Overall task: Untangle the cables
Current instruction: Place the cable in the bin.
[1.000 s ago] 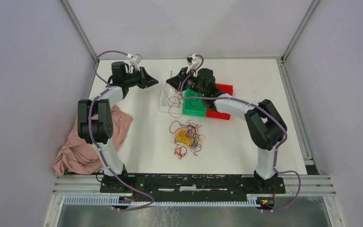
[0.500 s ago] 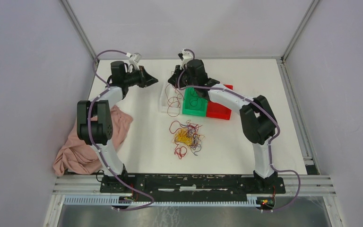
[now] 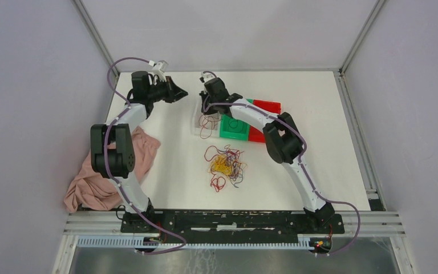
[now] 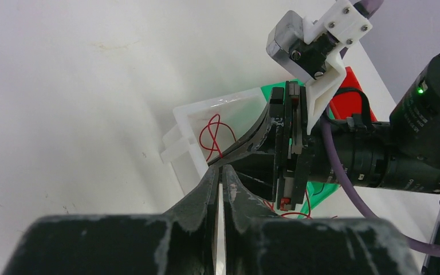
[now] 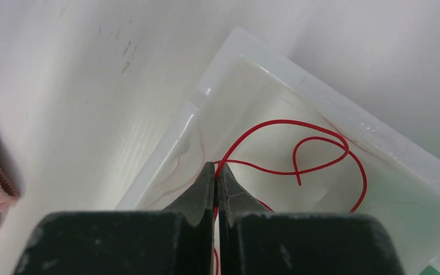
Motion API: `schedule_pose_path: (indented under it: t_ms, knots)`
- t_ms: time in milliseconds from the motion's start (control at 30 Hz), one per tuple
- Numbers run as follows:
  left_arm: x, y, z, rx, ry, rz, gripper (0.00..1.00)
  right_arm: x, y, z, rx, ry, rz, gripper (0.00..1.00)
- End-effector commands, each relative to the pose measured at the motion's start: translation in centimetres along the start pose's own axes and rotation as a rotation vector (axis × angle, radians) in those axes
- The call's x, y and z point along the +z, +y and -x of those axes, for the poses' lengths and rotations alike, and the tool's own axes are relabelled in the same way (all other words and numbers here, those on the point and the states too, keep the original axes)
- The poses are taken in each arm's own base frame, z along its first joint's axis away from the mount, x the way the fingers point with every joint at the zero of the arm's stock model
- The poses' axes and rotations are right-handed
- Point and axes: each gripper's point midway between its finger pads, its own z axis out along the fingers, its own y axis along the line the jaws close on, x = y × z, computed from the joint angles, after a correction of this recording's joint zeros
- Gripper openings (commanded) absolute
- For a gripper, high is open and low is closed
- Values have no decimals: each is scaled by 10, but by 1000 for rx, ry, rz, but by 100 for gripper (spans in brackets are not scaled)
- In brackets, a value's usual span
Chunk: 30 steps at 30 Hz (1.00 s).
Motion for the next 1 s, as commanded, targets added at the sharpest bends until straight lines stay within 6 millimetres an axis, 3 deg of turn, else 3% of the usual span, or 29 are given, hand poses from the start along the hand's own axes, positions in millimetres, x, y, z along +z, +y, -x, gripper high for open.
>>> schedule_pose_path:
  t_ms: [0,100,300,433,600,833,967]
  knots:
    - [-9,-15,35,49,-65,-5,12,0,-3,18,-58,-33,-83,0]
    - [-10,-17,35,47,-64,-10,12,-2,-6,22,-114,-41,-117,6]
    - [-11,-25,28,27,-43,-58,14,-24,0,39,-167,-70,-123,36]
    - [-13,-31,26,29,-35,-84,15,-46,15,58,-173,-109,-66,53]
    - [-16,-37,18,38,0,-111,17,-69,26,79,-166,-135,-35,57]
    - [-16,-43,-11,76,86,-128,20,-75,27,75,-146,-90,1,55]
    - [-8,-50,-30,104,135,-133,20,-91,21,83,-121,-122,5,55]
